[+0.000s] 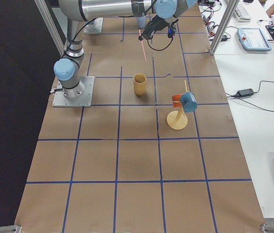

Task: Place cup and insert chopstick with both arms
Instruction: 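Grasp the light blue cup with the left gripper and slide it toward the table center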

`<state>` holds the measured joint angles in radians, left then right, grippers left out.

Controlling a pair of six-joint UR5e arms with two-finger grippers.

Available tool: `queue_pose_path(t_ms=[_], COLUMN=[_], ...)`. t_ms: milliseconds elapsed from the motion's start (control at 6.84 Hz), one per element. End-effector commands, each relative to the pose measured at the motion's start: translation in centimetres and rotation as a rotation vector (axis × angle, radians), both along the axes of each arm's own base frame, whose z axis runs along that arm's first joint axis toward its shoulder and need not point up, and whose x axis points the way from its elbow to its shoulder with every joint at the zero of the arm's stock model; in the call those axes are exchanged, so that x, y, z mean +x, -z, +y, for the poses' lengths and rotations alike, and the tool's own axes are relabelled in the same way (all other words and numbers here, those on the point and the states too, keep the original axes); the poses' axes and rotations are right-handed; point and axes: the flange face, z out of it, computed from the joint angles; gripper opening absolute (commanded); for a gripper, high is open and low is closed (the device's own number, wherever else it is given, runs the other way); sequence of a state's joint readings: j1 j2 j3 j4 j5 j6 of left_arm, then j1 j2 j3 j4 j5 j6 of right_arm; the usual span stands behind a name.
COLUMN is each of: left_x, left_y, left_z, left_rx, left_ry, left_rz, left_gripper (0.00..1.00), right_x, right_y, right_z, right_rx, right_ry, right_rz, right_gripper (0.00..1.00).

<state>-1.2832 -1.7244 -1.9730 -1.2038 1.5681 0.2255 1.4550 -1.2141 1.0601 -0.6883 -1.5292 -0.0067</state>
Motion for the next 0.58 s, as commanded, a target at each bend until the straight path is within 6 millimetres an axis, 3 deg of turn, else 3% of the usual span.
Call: queue_pose_path(t_ms=[0,146,292,438], left_x=[-2.5,-6.2,-11.9,-17.6], left_y=[-2.0,-3.4,-5.4,-5.1], left_z=[-0.9,-2.4,-3.9,-4.8], left_rx=[-0.056,-0.082,-0.106,-0.100], left_ry=[-0.052,-0.106,-0.142,-0.123], left_rz=[0.060,0.058,0.042,0.036], left_gripper=[0.00,0.00,0.00,0.00], right_x=[0.5,1.0,1.2,1.2], right_y=[0.3,0.4,0.4,0.4], right_z=[0.2,0.2,0.3,0.4], right_rx=[0.016,0.019,0.021,0.028], right_ry=[0.016,0.008,0.006,0.002], right_rz=[-0.023,-0.025,-0.029,-0.036], right_gripper=[0.10,0.10,0.10,0.10])
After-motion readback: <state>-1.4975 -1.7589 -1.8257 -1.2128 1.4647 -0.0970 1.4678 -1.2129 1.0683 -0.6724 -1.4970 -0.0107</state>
